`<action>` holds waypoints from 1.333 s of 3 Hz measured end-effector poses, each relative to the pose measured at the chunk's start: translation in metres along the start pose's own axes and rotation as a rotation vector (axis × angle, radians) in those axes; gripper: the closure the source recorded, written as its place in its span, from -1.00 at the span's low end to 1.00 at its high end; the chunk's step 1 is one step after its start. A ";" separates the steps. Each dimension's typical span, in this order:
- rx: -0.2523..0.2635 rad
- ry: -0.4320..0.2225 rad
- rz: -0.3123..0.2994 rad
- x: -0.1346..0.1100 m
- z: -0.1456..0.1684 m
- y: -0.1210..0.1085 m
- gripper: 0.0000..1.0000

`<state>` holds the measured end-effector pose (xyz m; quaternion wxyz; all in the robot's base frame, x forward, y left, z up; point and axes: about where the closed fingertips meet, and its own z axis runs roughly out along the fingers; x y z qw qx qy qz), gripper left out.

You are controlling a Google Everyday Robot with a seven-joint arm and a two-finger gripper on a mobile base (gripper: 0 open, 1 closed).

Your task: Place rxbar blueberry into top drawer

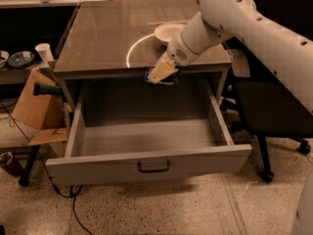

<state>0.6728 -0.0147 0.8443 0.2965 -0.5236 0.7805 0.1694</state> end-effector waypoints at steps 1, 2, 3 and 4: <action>-0.051 -0.004 0.004 0.053 0.010 0.008 1.00; -0.093 -0.016 0.026 0.095 0.021 0.013 1.00; -0.132 -0.005 0.056 0.134 0.037 0.021 1.00; -0.156 0.011 0.086 0.169 0.047 0.030 0.82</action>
Offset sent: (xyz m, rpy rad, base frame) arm -0.0486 -0.0820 -0.1155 0.0815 0.1131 0.0423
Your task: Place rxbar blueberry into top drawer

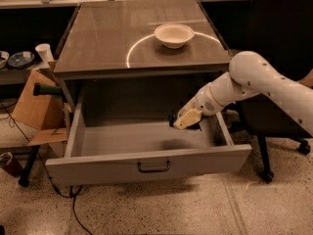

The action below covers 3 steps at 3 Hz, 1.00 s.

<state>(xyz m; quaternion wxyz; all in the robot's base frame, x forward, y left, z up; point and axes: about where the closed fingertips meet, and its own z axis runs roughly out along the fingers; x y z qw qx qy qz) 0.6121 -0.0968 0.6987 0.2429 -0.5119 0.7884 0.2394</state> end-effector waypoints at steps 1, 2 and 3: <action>-0.006 0.012 0.021 0.025 0.005 0.003 0.44; 0.014 0.011 0.046 0.042 0.008 0.004 -0.18; 0.034 0.011 0.061 0.046 0.012 0.003 -0.65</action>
Offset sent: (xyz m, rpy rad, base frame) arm -0.0222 -0.0380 -0.0397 -0.0092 0.0178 -0.0717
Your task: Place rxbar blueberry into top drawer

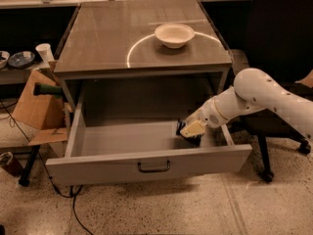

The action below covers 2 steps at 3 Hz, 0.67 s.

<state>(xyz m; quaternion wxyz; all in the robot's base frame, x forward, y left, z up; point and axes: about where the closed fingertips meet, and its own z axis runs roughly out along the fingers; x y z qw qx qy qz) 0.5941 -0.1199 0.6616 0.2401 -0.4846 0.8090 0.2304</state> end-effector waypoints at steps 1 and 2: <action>0.020 0.009 0.003 -0.004 -0.003 0.001 -1.00; 0.020 0.009 0.003 -0.004 -0.003 0.001 -1.00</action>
Offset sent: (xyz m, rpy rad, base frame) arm 0.0004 0.0012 0.0040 -0.0148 -0.0074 -0.0119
